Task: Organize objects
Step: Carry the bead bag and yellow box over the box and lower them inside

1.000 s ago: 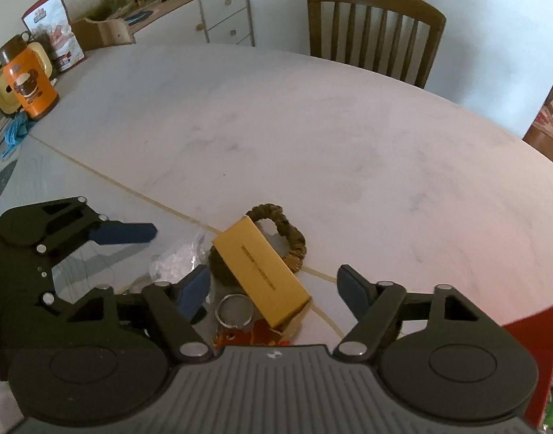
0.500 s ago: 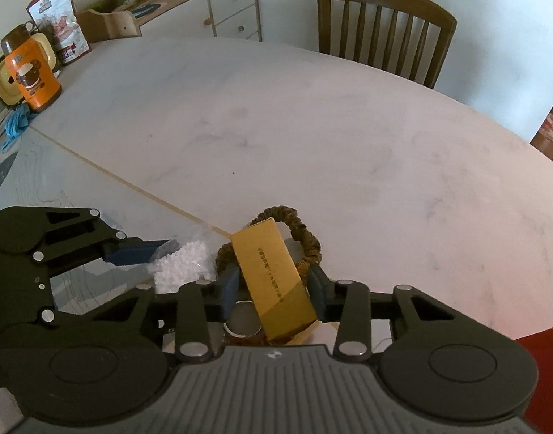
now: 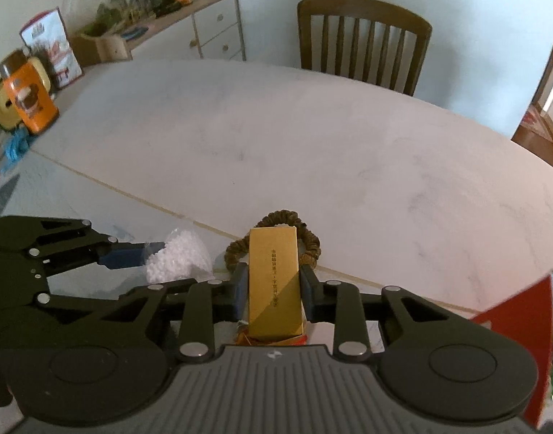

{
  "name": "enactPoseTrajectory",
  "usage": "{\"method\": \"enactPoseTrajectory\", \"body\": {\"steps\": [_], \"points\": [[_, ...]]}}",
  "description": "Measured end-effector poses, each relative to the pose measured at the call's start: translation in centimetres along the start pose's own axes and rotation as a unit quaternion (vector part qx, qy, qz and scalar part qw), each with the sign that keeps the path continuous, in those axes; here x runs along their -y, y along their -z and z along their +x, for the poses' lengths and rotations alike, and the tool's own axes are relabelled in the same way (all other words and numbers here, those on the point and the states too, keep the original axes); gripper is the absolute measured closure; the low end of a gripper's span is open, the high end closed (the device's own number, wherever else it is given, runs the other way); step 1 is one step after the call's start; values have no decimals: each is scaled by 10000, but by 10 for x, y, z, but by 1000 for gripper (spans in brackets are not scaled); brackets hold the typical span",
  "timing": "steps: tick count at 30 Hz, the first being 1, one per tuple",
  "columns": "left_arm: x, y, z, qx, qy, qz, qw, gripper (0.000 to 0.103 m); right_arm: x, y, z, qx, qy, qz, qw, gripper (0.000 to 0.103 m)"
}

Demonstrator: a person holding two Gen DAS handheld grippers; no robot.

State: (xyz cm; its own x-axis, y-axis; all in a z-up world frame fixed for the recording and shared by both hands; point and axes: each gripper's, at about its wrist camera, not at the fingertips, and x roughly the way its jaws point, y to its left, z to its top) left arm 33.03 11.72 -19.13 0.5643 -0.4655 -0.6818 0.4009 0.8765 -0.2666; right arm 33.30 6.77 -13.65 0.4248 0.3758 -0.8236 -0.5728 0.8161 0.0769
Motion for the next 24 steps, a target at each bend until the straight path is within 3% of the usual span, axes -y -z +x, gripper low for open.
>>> {"method": "enactPoseTrajectory", "body": {"steps": [12, 24], "points": [[29, -15, -59, 260, 131, -264, 9992, 70, 8, 25, -90, 419, -34, 609, 9973, 74], [99, -27, -115, 508, 236, -34, 9984, 70, 21, 57, -173, 749, -52, 917, 9929, 74]]}}
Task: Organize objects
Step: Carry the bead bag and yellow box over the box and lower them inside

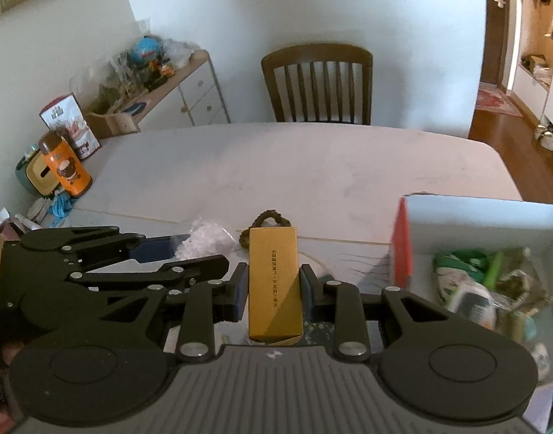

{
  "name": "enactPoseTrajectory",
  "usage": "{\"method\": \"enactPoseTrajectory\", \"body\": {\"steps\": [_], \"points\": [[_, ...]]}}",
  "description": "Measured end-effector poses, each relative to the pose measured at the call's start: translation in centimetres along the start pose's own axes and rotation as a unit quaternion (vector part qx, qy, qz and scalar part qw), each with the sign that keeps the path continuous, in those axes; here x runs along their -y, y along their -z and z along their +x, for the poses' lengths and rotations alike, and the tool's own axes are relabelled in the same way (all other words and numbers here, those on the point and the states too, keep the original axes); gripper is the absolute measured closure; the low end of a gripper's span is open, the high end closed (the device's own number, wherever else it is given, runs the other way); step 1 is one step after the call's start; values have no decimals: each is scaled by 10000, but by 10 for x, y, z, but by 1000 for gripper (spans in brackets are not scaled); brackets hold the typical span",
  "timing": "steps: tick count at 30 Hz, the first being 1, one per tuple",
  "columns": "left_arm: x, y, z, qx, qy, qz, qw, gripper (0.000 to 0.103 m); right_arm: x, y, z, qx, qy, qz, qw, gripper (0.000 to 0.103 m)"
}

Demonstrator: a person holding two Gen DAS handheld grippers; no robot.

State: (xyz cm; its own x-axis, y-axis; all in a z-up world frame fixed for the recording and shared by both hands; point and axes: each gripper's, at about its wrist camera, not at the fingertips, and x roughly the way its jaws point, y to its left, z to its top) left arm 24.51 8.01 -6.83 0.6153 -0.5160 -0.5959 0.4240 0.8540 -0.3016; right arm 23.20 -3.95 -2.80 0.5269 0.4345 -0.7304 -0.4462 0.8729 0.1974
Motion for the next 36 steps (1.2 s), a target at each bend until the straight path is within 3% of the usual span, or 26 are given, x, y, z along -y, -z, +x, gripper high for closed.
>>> {"method": "enactPoseTrajectory", "body": {"steps": [19, 30, 36], "points": [[114, -18, 19, -68, 270, 169, 9995, 70, 91, 30, -88, 420, 203, 257, 9986, 74], [174, -27, 62, -329, 258, 431, 9982, 70, 172, 40, -98, 469, 219, 532, 9972, 74], [198, -34, 88, -426, 121, 501, 9978, 70, 219, 45, -93, 392, 485, 678, 9957, 74]]}}
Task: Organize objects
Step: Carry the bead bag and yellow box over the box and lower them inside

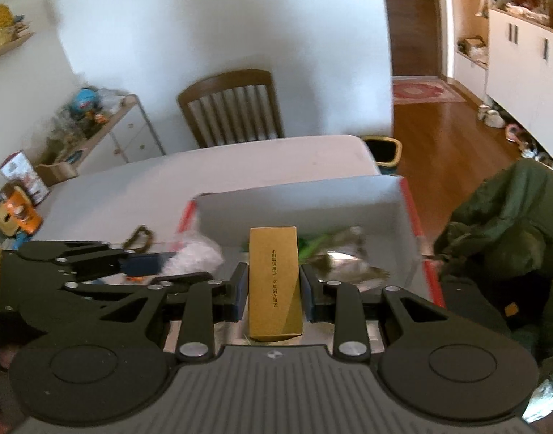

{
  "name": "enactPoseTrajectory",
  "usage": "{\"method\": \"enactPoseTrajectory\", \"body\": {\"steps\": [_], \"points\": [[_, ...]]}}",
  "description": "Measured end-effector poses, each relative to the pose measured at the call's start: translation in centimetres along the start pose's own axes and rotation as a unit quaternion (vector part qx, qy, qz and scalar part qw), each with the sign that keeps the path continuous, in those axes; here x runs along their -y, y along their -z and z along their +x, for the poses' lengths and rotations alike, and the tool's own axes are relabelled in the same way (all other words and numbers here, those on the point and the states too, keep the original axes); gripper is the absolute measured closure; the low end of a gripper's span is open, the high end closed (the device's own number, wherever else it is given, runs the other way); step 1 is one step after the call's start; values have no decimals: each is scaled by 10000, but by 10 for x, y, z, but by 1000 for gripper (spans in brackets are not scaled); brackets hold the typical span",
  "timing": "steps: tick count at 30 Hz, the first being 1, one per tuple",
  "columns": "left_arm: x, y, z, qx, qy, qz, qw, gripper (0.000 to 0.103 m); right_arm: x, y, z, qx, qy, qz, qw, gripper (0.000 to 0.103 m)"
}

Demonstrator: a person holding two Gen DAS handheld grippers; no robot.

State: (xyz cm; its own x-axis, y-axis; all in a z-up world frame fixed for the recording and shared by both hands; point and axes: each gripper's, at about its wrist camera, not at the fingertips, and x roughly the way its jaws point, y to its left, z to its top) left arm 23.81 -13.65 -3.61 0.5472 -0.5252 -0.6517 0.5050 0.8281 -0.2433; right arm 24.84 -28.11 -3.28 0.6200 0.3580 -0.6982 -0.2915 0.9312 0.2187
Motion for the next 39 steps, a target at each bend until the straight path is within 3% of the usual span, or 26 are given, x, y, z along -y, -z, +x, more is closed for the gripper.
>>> {"method": "enactPoseTrajectory", "body": {"steps": [5, 12, 25, 33, 34, 39], "points": [[6, -7, 22, -180, -154, -103, 9997, 70, 32, 0, 13, -123, 286, 3, 9995, 74], [11, -28, 48, -222, -333, -12, 9992, 70, 52, 0, 37, -344, 298, -69, 9989, 74], [8, -36, 100, -655, -458, -23, 9968, 70, 43, 11, 92, -1139, -475, -475, 9912, 74], [6, -30, 116, -855, -471, -86, 9952, 71, 33, 21, 114, -1438, -501, -748, 9855, 74], [3, -28, 117, -803, -630, -318, 9943, 71, 32, 23, 116, -1476, -475, -781, 9848, 74], [-4, -23, 123, -979, -574, -468, 9924, 71, 25, 26, 121, -1518, -432, -893, 9834, 74]]}}
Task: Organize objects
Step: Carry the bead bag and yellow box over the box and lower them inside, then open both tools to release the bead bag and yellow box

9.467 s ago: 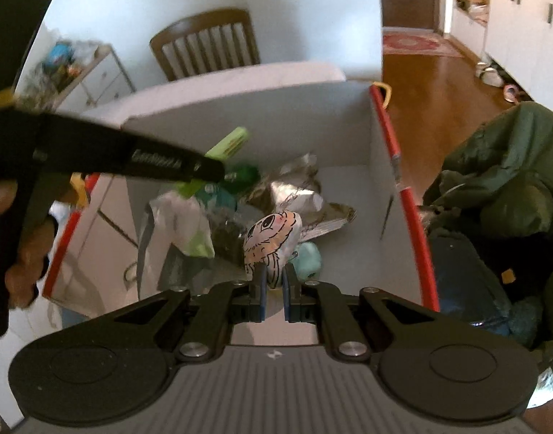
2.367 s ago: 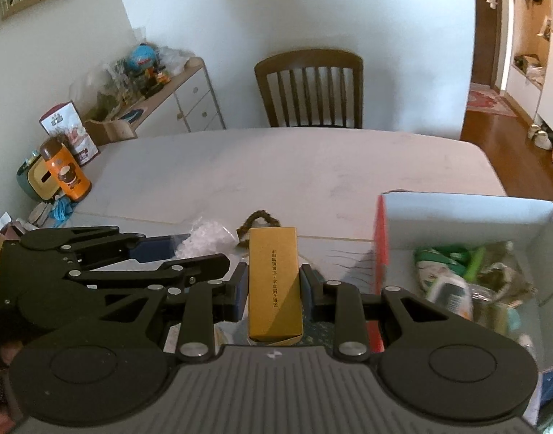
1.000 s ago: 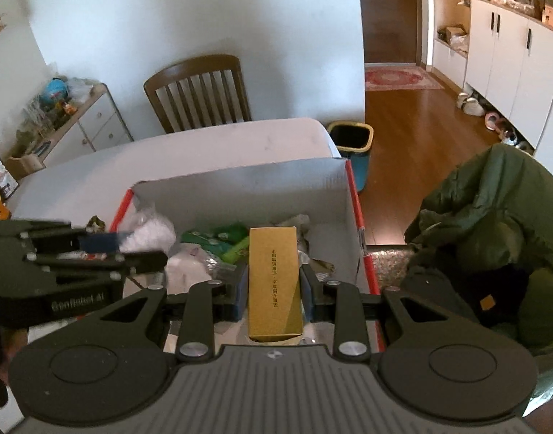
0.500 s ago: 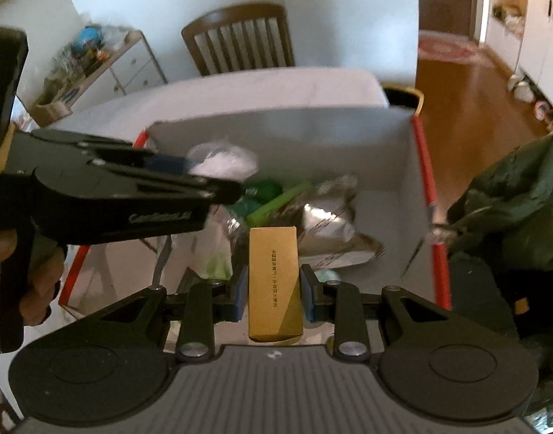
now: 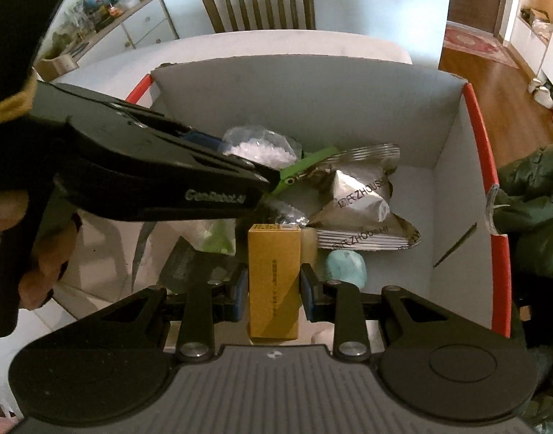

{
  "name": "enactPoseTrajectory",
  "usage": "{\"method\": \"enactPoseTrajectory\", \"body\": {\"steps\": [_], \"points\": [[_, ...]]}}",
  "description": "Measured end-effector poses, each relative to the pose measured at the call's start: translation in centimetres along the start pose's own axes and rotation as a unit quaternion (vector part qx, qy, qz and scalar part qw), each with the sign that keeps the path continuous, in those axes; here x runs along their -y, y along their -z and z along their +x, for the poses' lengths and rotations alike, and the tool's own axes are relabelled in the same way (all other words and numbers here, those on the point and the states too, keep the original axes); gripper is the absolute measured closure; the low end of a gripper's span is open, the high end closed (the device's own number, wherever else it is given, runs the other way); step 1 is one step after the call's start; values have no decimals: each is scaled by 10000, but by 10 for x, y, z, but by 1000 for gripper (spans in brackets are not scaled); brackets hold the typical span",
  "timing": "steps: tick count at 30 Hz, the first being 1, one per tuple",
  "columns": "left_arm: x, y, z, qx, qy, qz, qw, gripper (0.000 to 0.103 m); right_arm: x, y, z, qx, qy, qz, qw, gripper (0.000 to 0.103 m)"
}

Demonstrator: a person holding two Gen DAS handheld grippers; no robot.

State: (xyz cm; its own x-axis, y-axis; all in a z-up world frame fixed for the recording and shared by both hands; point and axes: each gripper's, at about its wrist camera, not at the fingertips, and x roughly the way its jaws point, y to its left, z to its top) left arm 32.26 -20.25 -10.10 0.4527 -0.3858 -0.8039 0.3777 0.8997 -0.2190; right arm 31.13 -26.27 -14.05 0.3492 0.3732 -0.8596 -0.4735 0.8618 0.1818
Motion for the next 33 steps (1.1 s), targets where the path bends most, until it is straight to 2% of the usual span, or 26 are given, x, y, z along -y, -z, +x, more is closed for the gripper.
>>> {"method": "enactPoseTrajectory", "body": {"steps": [10, 15, 18, 20, 21, 22, 23, 25, 33], "points": [[-10, 4, 4, -170, 69, -86, 9998, 69, 2, 0, -2, 39, 25, 34, 10000, 73], [-5, -2, 5, -185, 62, -49, 9998, 66, 4, -1, -18, 253, -61, 110, 9996, 73], [-4, -2, 3, -150, 42, -102, 9998, 56, 8, -1, -29, 377, -85, 168, 9991, 73], [-2, -1, 1, -70, 7, -107, 9999, 41, 10, -1, -34, 431, -62, 228, 9988, 73], [-1, -1, -1, -26, -14, -97, 9999, 41, 11, 0, -36, 451, -53, 257, 9986, 72], [0, -1, -2, -6, -18, -97, 10000, 41, 13, 0, -38, 484, -46, 284, 9984, 67], [0, -1, -5, 8, -15, -106, 9999, 41, 15, 2, -40, 530, -24, 324, 9981, 56], [0, -1, -9, 63, -14, -148, 9999, 41, 20, 4, -46, 667, -37, 429, 9968, 49], [-1, 6, -40, 338, -2, -289, 9990, 39, 19, 9, -70, 920, -119, 495, 9945, 48]]}}
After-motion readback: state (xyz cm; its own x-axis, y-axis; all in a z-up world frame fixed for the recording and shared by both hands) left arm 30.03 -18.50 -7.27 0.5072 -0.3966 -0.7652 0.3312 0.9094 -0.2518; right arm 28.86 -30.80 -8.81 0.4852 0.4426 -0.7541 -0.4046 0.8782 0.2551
